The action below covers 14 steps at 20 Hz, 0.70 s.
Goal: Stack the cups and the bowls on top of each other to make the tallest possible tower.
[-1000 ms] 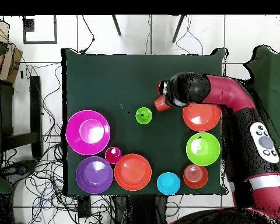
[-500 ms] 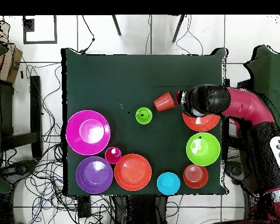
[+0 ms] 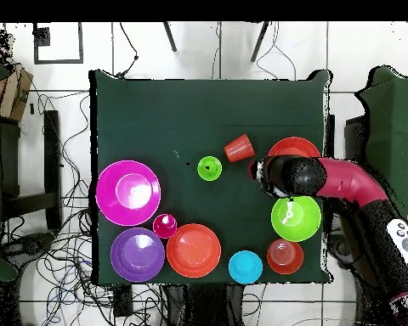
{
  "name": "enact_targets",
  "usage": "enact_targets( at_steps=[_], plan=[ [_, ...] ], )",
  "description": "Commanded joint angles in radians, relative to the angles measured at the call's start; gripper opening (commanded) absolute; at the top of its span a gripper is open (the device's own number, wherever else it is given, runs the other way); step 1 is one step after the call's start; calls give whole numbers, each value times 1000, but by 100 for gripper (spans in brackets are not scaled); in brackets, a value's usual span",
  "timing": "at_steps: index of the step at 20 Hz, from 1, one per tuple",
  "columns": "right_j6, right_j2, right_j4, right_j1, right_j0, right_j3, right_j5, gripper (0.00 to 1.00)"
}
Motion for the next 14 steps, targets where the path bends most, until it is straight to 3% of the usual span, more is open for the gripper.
enact_targets(
  at_steps=[1, 6, 14],
  plan=[
    [-349, 110, -121, 31, -25, 152, -67, 100],
    [-372, 153, -135, -2, -82, 193, -41, 100],
    [-414, 204, -158, 15, -148, 189, 25, 100]
  ],
)
